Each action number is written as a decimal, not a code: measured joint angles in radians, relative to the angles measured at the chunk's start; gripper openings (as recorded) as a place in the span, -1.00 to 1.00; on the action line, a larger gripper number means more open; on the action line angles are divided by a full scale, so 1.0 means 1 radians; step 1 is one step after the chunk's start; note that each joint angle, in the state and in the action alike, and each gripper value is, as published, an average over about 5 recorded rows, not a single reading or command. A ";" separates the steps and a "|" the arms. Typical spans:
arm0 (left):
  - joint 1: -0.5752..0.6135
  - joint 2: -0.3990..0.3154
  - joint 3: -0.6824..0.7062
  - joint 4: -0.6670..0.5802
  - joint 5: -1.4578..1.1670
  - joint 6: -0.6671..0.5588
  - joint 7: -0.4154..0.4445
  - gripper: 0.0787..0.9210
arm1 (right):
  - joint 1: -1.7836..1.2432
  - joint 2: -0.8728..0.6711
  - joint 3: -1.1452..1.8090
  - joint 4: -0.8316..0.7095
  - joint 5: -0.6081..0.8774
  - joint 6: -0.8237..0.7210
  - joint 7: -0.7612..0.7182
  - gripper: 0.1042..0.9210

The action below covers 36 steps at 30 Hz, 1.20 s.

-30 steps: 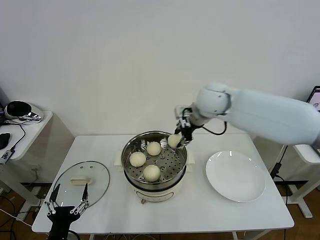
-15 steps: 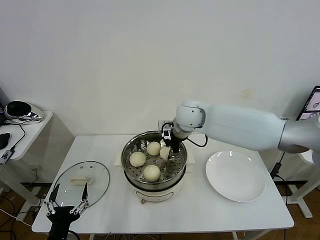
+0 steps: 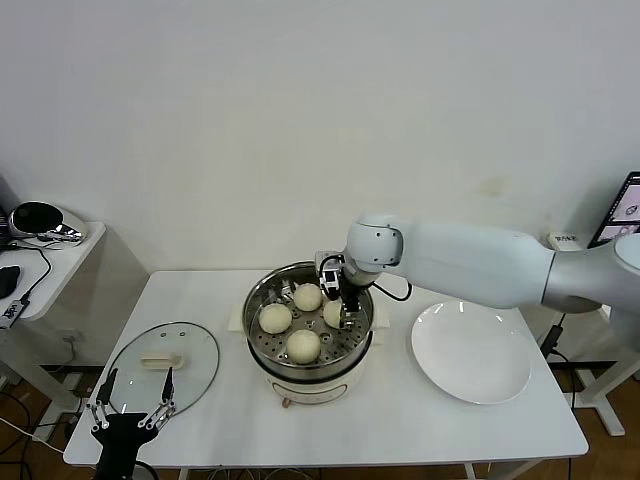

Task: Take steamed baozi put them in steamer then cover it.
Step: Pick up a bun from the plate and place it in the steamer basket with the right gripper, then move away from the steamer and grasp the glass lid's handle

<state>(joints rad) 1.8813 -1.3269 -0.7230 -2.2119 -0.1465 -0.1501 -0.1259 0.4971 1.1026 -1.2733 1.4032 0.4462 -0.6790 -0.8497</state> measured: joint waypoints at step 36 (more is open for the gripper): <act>-0.053 -0.004 0.013 0.089 0.248 -0.013 -0.104 0.77 | -1.426 -0.084 1.529 0.447 -0.080 0.726 0.554 0.76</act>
<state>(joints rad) 1.8288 -1.3309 -0.7103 -2.1225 0.1017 -0.1631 -0.2303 -0.9288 1.0185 0.2559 1.8503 0.3658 0.0472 -0.2954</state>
